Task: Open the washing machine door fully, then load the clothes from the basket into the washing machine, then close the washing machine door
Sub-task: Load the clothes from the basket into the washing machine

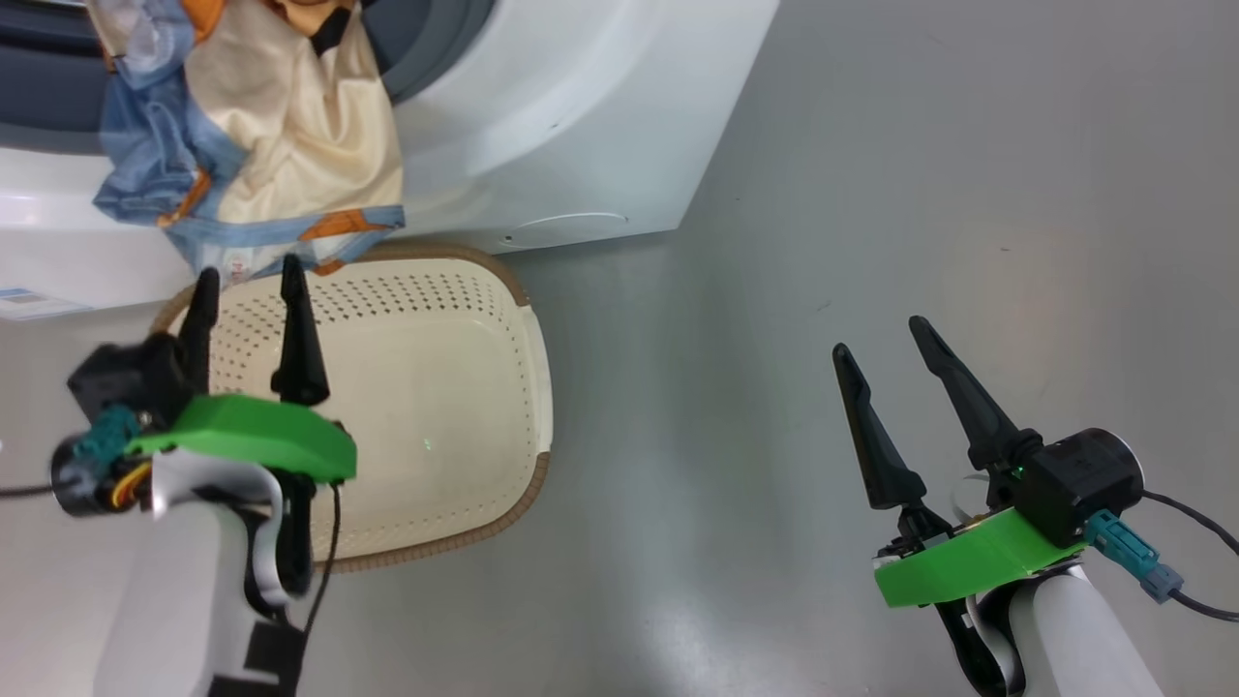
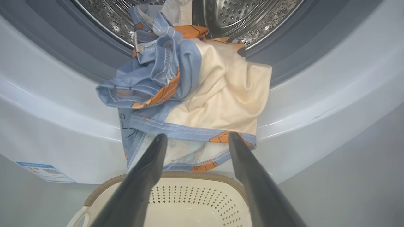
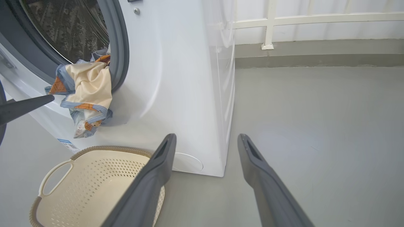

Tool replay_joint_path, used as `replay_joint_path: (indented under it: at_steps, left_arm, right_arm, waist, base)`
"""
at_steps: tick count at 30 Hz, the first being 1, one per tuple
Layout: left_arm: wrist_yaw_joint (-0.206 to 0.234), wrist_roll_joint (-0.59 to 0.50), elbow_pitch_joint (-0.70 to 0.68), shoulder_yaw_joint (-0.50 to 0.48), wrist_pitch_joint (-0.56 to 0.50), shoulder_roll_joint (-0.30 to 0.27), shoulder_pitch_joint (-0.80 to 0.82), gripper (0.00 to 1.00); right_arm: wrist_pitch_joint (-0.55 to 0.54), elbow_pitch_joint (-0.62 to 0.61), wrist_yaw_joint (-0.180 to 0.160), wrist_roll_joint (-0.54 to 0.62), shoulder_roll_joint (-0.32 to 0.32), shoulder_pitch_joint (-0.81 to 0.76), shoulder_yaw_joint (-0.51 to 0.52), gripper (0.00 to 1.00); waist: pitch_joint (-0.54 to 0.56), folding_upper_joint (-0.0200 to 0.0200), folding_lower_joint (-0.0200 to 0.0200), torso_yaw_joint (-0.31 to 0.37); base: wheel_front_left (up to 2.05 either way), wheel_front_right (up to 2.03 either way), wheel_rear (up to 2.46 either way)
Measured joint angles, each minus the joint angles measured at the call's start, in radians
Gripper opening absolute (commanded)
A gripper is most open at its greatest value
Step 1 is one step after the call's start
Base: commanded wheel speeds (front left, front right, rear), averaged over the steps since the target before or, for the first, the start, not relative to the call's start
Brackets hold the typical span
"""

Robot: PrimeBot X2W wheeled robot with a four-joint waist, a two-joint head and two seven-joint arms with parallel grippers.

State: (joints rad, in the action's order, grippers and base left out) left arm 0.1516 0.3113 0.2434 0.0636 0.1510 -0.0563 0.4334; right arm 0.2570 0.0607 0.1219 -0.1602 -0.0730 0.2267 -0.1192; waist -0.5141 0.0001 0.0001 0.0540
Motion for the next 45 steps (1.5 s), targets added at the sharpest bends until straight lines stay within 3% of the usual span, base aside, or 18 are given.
replay_joint_path:
  at_steps: [20, 33, 41, 42, 43, 44, 45]
  left_arm:
    - [-0.006, -0.019, 0.437, 0.011, 0.062, -0.032, 0.309, 1.0]
    - [0.05, -0.025, 0.633, -0.011, 0.097, -0.029, 0.454, 1.0]
    - [0.074, -0.038, 0.645, -0.038, 0.095, -0.028, 0.498, 1.0]
    - [0.077, -0.042, 0.639, -0.041, 0.094, -0.027, 0.496, 0.77]
    - [0.081, -0.046, 0.631, -0.043, 0.094, -0.025, 0.491, 0.47]
    - [0.082, -0.05, 0.622, -0.045, 0.093, -0.022, 0.486, 0.39]
    - [0.082, -0.055, 0.613, -0.046, 0.09, -0.02, 0.482, 0.09]
  right_arm:
    - [0.0, 0.003, 0.0, 0.0, 0.01, 0.008, -0.013, 1.0]
    - [0.0, 0.006, 0.0, 0.0, 0.01, 0.019, -0.038, 1.0]
    - [0.0, 0.008, 0.0, 0.0, 0.01, 0.019, -0.044, 1.0]
    - [0.0, 0.009, 0.0, 0.0, 0.01, 0.019, -0.043, 1.0]
    - [0.0, 0.009, 0.0, 0.0, 0.01, 0.019, -0.042, 1.0]
    - [0.0, 0.01, 0.0, 0.0, 0.01, 0.019, -0.041, 1.0]
    - [0.0, 0.01, 0.0, 0.0, 0.01, 0.019, -0.041, 1.0]
  waist:
    - [-0.041, 0.0, 0.0, 0.061]
    - [-0.066, 0.0, -0.0001, 0.087]
    - [-0.082, 0.0, 0.0, 0.101]
    - [-0.082, 0.0, -0.0001, 0.101]
    - [-0.082, 0.0, -0.0001, 0.101]
    - [-0.081, 0.0, -0.0001, 0.1]
    - [-0.08, 0.0, -0.0001, 0.099]
  base:
    - [0.0, 0.0, 0.0]
    - [0.0, 0.0, 0.0]
    - [0.0, 0.0, 0.0]
    - [0.0, 0.0, 0.0]
    - [0.0, 0.0, 0.0]
    - [0.0, 0.0, 0.0]
    - [0.0, 0.0, 0.0]
